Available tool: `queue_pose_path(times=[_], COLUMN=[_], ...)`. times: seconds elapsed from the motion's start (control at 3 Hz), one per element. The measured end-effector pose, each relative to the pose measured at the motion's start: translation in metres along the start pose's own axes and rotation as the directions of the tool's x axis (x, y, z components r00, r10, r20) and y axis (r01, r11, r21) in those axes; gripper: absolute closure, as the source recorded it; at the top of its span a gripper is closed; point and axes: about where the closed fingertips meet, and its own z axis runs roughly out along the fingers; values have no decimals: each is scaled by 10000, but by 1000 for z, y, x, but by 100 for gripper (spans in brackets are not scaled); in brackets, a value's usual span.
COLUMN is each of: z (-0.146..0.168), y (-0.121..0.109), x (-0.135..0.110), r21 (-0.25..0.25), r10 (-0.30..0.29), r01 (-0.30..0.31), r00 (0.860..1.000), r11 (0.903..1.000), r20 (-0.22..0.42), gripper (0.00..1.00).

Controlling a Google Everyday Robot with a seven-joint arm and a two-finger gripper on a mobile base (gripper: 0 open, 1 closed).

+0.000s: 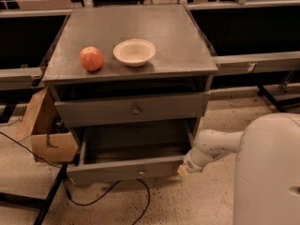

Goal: Close middle drawer

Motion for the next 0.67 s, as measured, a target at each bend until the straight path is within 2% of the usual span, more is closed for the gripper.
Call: queue_pose_path(times=[0.67], z=[-5], y=[-9], x=[-32], r21=[317], r10=[-346], r01=[328], r00=[9978], r11=[9990], r20=[557], gripper=[100])
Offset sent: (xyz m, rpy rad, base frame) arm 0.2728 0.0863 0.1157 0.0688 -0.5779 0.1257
